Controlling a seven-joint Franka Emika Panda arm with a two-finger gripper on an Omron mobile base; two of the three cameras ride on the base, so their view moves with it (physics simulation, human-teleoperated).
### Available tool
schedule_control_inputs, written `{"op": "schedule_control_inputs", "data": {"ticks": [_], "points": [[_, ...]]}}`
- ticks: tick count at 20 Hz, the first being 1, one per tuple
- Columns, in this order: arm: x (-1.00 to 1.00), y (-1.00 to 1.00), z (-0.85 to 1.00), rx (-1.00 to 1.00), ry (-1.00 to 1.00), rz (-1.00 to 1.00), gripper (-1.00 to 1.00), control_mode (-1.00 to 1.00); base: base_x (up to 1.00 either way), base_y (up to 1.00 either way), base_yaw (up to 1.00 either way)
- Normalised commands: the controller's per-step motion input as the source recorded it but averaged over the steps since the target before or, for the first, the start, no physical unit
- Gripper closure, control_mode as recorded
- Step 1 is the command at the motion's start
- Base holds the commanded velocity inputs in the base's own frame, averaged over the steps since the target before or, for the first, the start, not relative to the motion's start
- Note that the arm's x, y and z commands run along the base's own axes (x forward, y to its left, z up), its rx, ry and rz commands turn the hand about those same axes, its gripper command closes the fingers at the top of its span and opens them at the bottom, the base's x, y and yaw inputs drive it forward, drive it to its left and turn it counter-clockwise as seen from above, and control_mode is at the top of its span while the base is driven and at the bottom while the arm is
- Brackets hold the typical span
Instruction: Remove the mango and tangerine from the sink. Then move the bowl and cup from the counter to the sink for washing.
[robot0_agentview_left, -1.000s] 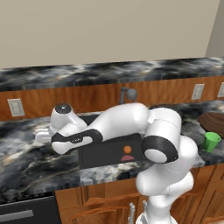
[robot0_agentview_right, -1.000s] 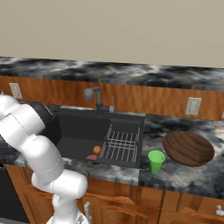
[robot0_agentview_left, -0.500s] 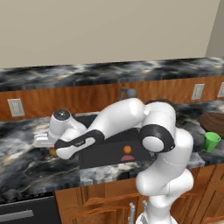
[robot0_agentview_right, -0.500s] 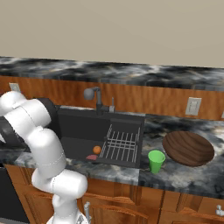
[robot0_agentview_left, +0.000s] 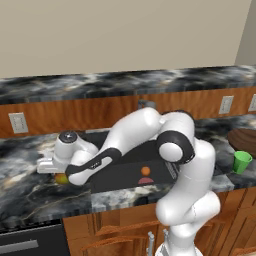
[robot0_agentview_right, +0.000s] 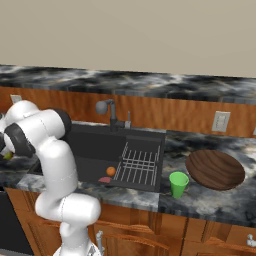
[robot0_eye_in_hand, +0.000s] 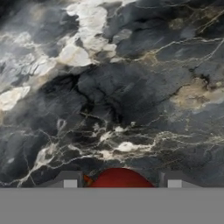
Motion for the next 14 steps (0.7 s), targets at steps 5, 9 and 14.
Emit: {"op": "schedule_control_inputs", "data": {"ticks": [5,9,14], "points": [[0.02,0.09,-0.16,-0.02,0.02,-0.03,1.00,-1.00,0.00,0.00,0.00],[0.01,0.08,-0.14,-0.03,0.02,-0.02,1.00,-1.00,0.00,0.00,0.00],[0.01,0.06,-0.13,-0.03,0.02,-0.02,1.00,-1.00,0.00,0.00,0.00]]}}
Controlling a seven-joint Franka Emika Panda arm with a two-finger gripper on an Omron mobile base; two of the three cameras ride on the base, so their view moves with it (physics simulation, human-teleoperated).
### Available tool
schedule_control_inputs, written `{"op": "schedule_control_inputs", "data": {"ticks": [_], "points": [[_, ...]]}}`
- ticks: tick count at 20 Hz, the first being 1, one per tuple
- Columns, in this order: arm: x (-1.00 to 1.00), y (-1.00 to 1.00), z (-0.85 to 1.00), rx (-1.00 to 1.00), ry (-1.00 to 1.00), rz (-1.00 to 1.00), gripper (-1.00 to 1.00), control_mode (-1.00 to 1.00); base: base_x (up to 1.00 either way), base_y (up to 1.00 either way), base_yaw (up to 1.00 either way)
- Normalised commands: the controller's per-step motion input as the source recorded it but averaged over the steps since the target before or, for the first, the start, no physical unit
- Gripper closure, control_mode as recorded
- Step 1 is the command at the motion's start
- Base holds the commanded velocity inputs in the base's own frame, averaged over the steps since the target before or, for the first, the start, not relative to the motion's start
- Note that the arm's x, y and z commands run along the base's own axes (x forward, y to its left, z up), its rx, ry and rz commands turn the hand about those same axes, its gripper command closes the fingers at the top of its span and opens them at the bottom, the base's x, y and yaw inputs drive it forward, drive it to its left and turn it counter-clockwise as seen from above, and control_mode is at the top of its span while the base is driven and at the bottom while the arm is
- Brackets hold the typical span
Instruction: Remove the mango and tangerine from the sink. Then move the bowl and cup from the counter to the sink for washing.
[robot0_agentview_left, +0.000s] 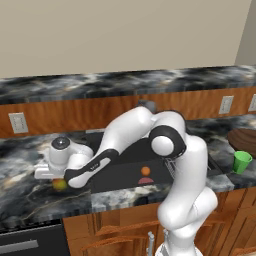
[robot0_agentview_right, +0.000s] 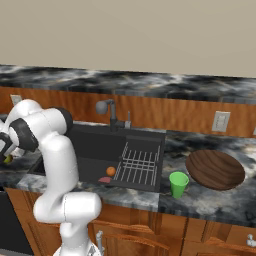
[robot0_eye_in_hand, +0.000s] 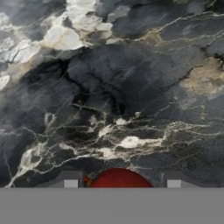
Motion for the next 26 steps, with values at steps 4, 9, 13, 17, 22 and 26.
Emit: {"op": "schedule_control_inputs", "data": {"ticks": [4,9,13,17,22,26], "points": [[0.01,0.02,-0.13,-0.03,0.02,-0.01,1.00,-1.00,0.00,0.00,0.00],[0.00,0.01,-0.14,-0.02,0.03,-0.01,1.00,-1.00,0.00,0.00,0.00],[0.02,0.02,-0.15,-0.01,0.04,0.00,1.00,-1.00,0.00,0.00,0.00],[0.03,0.02,-0.12,0.00,0.01,0.00,1.00,-1.00,0.00,0.00,0.00],[0.00,0.01,-0.14,0.00,0.01,0.00,-1.00,-1.00,0.00,0.00,0.00],[0.00,-0.02,-0.13,-0.03,0.02,0.00,-1.00,-1.00,0.00,0.00,0.00]]}}
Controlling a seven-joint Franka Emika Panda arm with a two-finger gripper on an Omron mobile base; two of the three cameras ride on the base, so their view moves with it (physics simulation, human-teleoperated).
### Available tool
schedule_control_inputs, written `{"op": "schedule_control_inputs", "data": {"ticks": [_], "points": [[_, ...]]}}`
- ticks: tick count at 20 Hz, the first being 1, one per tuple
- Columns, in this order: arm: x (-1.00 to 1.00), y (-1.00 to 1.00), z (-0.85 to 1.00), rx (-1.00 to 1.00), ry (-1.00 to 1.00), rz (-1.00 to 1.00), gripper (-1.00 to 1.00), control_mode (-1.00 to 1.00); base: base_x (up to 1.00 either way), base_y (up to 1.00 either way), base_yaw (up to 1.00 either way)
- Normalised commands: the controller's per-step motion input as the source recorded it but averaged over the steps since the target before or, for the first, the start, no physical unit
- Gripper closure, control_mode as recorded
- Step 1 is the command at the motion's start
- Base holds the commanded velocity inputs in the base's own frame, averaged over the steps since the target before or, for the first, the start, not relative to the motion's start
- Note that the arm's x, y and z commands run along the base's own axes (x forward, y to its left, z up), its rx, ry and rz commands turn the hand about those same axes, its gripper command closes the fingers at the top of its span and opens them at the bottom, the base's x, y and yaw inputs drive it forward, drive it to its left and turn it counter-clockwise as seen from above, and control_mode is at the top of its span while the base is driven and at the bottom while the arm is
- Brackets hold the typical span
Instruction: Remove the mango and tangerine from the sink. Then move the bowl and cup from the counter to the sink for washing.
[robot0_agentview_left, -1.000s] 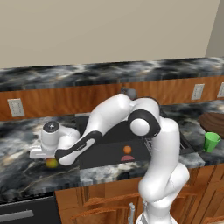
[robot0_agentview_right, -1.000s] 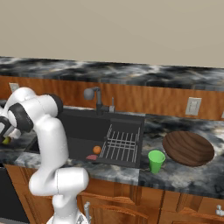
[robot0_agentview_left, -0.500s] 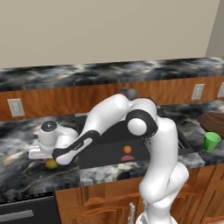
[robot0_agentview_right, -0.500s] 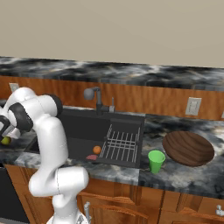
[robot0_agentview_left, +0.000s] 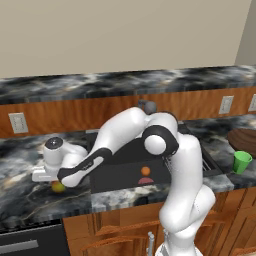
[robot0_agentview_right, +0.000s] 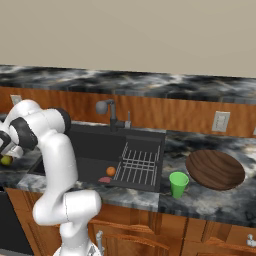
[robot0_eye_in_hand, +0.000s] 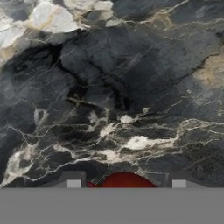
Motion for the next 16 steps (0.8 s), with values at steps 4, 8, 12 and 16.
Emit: {"op": "schedule_control_inputs", "data": {"ticks": [4,8,12,16], "points": [[0.00,-0.02,-0.05,-0.04,0.00,-0.04,-1.00,-1.00,0.00,0.00,0.00],[0.00,-0.04,0.00,-0.01,0.00,-0.07,-1.00,-1.00,0.00,0.00,0.00],[0.00,-0.05,0.02,0.00,0.00,-0.07,-1.00,-1.00,0.00,0.00,0.00],[0.00,-0.09,0.15,0.00,0.00,-0.06,-1.00,-1.00,0.00,0.00,0.00]]}}
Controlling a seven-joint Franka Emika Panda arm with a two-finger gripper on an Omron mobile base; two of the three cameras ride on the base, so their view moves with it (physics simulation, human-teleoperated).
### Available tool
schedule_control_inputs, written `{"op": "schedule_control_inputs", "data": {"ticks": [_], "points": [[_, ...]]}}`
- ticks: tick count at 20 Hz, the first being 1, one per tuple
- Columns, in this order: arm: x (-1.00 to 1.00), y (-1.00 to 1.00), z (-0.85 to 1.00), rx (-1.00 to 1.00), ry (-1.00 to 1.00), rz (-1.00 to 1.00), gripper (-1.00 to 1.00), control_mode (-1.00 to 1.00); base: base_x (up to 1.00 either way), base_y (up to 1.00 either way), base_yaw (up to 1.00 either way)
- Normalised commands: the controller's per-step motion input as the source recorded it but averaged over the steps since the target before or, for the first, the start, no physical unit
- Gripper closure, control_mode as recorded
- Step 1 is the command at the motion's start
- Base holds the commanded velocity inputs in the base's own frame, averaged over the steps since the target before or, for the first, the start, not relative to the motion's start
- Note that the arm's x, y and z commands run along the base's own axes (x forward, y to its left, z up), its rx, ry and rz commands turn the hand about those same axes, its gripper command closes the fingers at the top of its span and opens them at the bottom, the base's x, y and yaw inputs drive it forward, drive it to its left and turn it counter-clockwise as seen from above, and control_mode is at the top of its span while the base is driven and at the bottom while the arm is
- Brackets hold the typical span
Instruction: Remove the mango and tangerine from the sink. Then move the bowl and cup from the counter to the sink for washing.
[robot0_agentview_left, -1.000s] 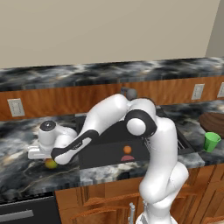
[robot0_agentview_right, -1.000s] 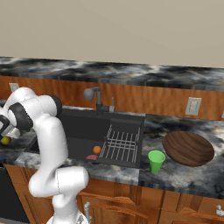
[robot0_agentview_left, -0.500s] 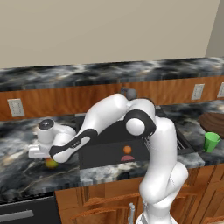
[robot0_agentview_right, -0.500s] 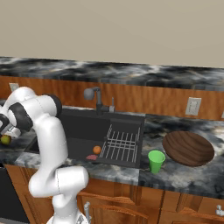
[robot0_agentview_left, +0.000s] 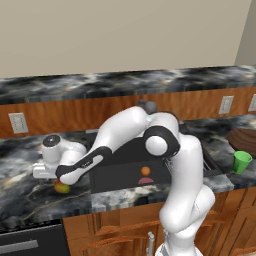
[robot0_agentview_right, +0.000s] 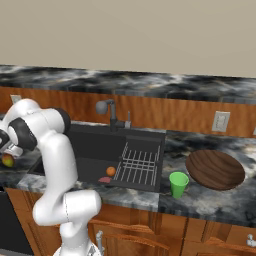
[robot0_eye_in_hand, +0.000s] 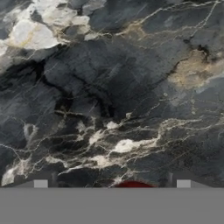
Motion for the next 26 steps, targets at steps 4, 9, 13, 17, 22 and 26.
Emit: {"op": "schedule_control_inputs", "data": {"ticks": [4,9,13,17,22,26], "points": [[-0.02,-0.17,0.22,-0.01,-0.06,-0.05,-1.00,-1.00,0.00,0.00,0.00],[-0.05,-0.22,0.23,-0.03,-0.09,-0.02,-1.00,-1.00,0.00,0.00,0.00],[-0.11,-0.29,0.16,0.00,-0.05,0.00,-1.00,-1.00,0.00,0.00,0.00],[-0.15,-0.32,0.19,0.00,-0.02,0.00,-1.00,-1.00,0.00,0.00,0.00],[-0.17,-0.37,0.21,0.00,0.00,0.00,-1.00,-1.00,0.00,0.00,0.00],[-0.15,-0.34,0.19,0.00,0.00,0.00,-1.00,-1.00,0.00,0.00,0.00]]}}
